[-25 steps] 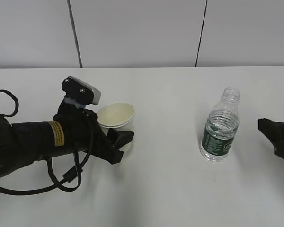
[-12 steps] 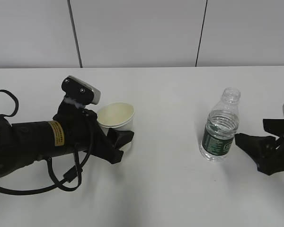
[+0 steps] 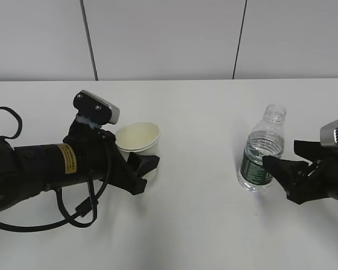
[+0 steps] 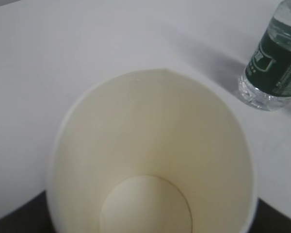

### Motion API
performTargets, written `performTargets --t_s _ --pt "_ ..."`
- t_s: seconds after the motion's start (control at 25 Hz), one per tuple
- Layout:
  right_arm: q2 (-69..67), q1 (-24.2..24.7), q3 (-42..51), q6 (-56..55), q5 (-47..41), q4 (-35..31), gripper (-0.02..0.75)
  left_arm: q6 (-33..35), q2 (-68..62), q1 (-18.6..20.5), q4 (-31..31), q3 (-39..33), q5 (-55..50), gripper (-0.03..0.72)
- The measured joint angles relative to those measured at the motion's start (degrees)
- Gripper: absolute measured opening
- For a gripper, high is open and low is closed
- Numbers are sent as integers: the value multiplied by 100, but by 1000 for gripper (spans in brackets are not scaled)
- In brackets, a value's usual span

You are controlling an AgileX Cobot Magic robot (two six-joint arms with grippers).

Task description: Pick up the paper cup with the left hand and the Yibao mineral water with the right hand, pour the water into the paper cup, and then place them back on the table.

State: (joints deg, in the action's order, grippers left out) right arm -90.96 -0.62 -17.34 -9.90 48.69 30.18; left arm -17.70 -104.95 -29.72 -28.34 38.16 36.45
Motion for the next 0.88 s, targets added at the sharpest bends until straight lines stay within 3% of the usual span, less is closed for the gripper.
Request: performTargets --t_s 0.88 --pt "-1785 0 -435 500 1430 -246 608 0 0 0 0 0 0 433"
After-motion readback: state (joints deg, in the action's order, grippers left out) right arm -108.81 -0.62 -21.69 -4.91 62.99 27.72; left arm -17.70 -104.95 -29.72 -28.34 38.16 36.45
